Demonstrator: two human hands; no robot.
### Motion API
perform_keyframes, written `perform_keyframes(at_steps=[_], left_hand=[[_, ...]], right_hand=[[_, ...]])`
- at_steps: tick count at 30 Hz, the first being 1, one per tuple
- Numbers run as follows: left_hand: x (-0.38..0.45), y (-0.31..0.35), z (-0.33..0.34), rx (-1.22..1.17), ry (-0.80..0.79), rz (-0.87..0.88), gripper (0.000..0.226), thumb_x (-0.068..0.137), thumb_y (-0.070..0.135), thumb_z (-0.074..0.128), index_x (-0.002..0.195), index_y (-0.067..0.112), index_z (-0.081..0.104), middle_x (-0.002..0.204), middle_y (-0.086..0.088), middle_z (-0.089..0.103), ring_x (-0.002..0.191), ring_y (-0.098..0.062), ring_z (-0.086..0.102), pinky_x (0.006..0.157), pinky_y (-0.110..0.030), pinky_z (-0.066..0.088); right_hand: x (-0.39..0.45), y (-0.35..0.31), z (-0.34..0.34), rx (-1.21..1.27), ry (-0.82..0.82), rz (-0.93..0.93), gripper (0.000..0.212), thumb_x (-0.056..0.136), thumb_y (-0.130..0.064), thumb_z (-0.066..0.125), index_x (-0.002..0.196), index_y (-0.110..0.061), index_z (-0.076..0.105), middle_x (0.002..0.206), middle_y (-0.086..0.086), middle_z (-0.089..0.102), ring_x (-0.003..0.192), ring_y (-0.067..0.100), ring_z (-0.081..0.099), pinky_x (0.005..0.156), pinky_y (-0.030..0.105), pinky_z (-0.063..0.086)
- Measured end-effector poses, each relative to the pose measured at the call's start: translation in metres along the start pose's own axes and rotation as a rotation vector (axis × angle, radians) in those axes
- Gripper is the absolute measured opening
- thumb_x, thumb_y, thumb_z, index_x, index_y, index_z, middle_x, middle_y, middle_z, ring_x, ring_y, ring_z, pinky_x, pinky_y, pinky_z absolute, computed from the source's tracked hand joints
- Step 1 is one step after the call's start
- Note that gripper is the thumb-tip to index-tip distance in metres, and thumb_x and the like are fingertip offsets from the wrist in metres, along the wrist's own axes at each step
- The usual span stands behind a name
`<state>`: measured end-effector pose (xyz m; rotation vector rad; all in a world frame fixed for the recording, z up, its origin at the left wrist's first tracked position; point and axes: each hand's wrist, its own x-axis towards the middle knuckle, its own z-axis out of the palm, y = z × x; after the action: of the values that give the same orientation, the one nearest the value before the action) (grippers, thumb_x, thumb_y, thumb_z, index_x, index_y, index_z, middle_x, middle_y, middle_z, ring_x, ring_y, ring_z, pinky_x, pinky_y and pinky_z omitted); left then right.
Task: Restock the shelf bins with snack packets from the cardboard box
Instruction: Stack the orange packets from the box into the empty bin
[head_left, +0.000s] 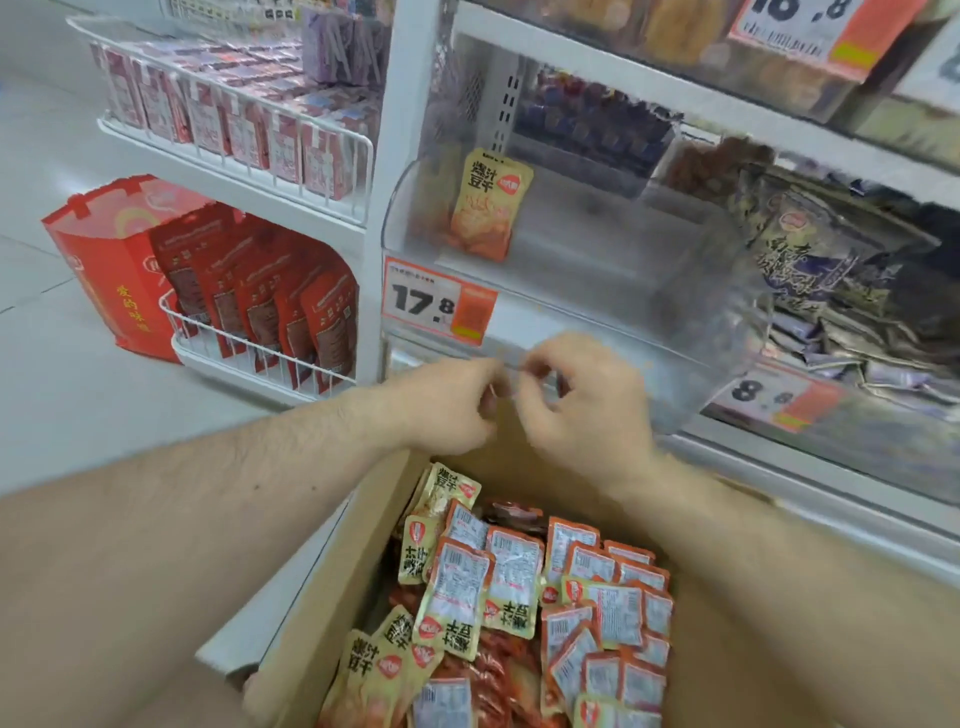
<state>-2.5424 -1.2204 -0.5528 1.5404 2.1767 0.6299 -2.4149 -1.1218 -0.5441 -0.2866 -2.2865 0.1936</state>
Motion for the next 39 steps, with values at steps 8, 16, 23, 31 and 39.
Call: perform_keyframes(at_steps=[8, 16, 23, 31, 39], left_hand=[[-0.007, 0.008, 0.019, 0.042, -0.278, -0.079, 0.042, 0.093, 0.022, 0.060, 0.133, 0.023, 0.050, 0.115, 0.010, 0.061, 0.080, -0.002, 0.055, 0.049, -0.007, 0.034], [-0.010, 0.005, 0.030, -0.273, -0.254, -0.265, 0.023, 0.092, 0.021, 0.063, 0.114, 0.024, 0.057, 0.110, 0.001, 0.064, 0.092, -0.015, 0.065, 0.069, -0.027, 0.055], [-0.011, 0.004, 0.032, -0.445, -0.345, -0.552, 0.038, 0.096, 0.028, 0.061, 0.129, 0.009, 0.054, 0.113, -0.007, 0.060, 0.098, -0.025, 0.064, 0.089, -0.041, 0.058], [0.000, 0.002, 0.039, -1.169, -0.366, -0.930, 0.056, 0.093, 0.036, 0.064, 0.136, 0.003, 0.049, 0.117, -0.021, 0.065, 0.090, -0.034, 0.069, 0.075, -0.048, 0.057], [0.002, -0.015, 0.046, -0.847, -0.134, -0.821, 0.024, 0.093, 0.001, 0.061, 0.116, -0.002, 0.055, 0.095, -0.020, 0.071, 0.082, -0.032, 0.071, 0.085, -0.045, 0.058]], right_hand=[[-0.167, 0.045, 0.086, -0.168, -1.108, 0.526, 0.051, 0.084, -0.039, 0.066, 0.127, -0.015, 0.054, 0.126, 0.009, 0.050, 0.114, 0.032, 0.056, 0.088, 0.040, 0.052], [-0.194, 0.039, 0.119, -0.128, -1.091, 0.785, 0.080, 0.066, -0.042, 0.086, 0.131, -0.021, 0.043, 0.130, 0.006, 0.032, 0.110, 0.028, 0.057, 0.092, 0.036, 0.051], [-0.167, 0.046, 0.071, 0.486, -0.740, 1.045, 0.039, 0.086, 0.005, 0.064, 0.070, -0.018, 0.037, 0.069, 0.002, 0.038, 0.058, 0.017, 0.040, 0.051, 0.023, 0.035], [-0.112, 0.021, 0.018, 0.344, -0.235, 0.244, 0.035, 0.063, 0.009, 0.054, 0.079, -0.019, 0.040, 0.092, 0.001, 0.048, 0.084, 0.014, 0.045, 0.074, 0.016, 0.037], [-0.168, 0.082, 0.071, -0.026, -0.829, 0.812, 0.052, 0.078, -0.006, 0.065, 0.128, -0.013, 0.054, 0.121, 0.002, 0.050, 0.113, 0.024, 0.056, 0.084, 0.026, 0.046]])
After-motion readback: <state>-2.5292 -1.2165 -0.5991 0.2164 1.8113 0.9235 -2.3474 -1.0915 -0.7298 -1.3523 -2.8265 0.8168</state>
